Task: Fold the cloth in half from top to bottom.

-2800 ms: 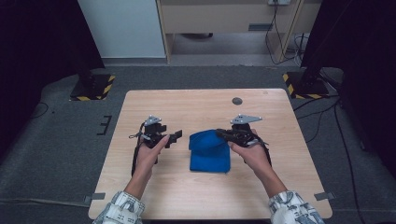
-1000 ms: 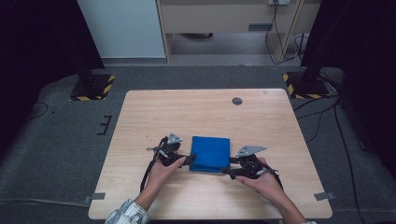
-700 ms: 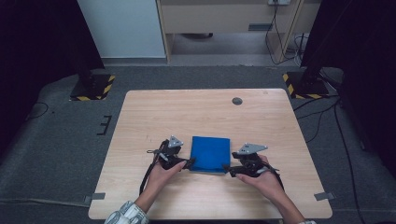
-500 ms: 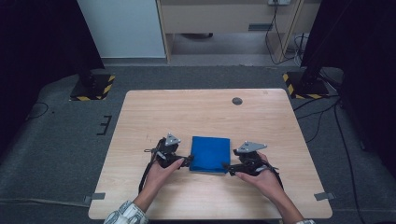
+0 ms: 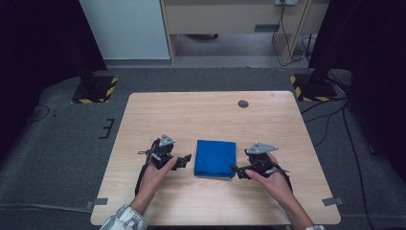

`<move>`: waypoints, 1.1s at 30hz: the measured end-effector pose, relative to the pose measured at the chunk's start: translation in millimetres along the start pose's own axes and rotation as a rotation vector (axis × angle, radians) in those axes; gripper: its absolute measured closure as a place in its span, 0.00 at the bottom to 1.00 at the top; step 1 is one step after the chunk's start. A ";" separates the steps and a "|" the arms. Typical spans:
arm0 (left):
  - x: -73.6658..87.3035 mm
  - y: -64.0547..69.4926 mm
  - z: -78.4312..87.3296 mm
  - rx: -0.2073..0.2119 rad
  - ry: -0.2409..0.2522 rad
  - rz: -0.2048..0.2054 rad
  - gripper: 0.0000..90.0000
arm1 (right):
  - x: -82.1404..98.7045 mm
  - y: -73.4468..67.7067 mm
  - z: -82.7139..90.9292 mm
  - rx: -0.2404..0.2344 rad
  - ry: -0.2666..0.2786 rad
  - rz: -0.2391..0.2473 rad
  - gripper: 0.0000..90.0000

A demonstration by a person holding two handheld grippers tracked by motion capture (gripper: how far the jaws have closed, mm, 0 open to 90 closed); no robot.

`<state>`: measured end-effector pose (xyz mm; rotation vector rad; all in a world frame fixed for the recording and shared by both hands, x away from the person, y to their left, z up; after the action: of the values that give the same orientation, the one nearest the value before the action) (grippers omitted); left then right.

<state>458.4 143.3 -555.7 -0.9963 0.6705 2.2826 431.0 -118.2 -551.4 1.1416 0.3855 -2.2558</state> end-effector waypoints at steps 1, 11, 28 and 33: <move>0.1 -1.6 1.5 -0.004 0.000 -0.003 0.05 | 0.2 2.6 0.6 0.004 0.002 -0.005 0.11; 1.7 -5.5 6.0 -0.001 -0.001 -0.005 0.05 | 0.3 15.1 5.1 0.028 0.012 -0.032 0.11; 5.1 -18.2 15.5 -0.010 -0.019 -0.010 0.05 | 10.1 47.7 15.0 0.092 -0.001 -0.091 0.10; 8.0 -24.8 20.5 -0.010 -0.034 -0.016 0.06 | 15.2 58.2 17.8 0.111 -0.010 -0.100 0.10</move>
<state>460.1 176.4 -554.9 -0.9615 0.6351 2.2855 448.1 -178.5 -552.9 1.1908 0.3231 -2.3948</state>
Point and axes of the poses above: each handheld gripper's, and its own axes: z roughly backward along the jaws, x roughly out of its underside, y roughly to its right, the point moved 8 cm from there along -z, roughly forward along the jaws, and after that the axes turned 9 degrees about x, right-handed, at the moved point
